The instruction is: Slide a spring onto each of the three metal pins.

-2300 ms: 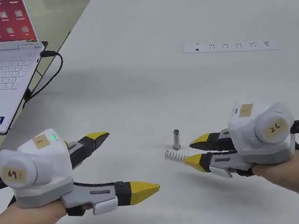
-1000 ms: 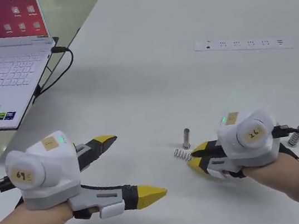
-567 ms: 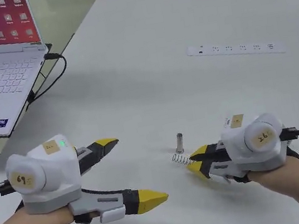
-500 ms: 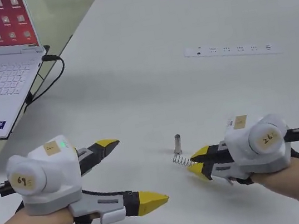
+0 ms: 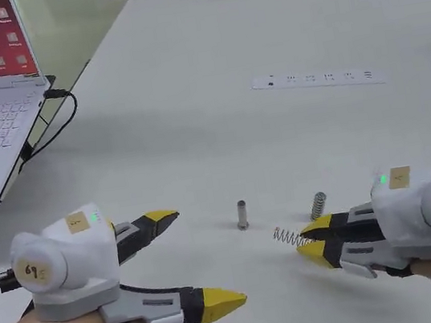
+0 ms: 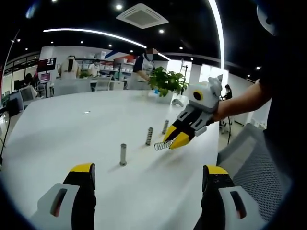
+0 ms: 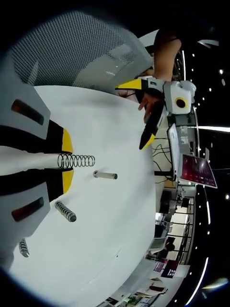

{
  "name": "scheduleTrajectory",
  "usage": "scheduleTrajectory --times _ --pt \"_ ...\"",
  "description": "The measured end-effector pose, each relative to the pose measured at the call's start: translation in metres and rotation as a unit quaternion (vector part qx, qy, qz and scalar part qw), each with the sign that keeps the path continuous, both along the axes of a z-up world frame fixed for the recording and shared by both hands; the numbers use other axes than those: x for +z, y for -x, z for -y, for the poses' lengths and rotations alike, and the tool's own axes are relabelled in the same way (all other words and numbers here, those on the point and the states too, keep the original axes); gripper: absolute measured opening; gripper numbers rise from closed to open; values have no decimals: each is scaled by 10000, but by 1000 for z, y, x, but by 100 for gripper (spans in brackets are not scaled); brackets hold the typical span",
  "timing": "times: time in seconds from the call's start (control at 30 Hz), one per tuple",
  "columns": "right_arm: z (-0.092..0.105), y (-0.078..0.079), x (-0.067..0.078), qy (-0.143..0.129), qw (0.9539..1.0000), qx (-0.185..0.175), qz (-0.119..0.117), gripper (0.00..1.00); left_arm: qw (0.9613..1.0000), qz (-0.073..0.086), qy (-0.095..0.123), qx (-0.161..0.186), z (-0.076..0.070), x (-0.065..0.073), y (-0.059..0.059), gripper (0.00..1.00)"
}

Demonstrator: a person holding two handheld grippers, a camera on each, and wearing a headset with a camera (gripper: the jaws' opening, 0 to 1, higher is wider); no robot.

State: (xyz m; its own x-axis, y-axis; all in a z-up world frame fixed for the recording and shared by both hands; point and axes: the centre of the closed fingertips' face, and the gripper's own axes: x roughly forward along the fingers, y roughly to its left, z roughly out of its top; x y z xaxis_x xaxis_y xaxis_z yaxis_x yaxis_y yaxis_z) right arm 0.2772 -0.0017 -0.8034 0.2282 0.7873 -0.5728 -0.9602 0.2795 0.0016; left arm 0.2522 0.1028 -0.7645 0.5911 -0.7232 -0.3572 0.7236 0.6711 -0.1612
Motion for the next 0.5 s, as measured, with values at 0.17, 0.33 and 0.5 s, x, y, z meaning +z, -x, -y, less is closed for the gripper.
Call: scheduleTrajectory --times 0.17,0.33,0.5 --pt "13 9 4 97 9999 49 41 8 9997 -113 106 -203 8 2 5 81" --pt "19 13 9 163 9998 81 63 8 9980 -245 257 -516 21 5 10 66" --pt "20 18 14 251 9992 287 150 8 9949 -359 222 -917 35 4 12 45"
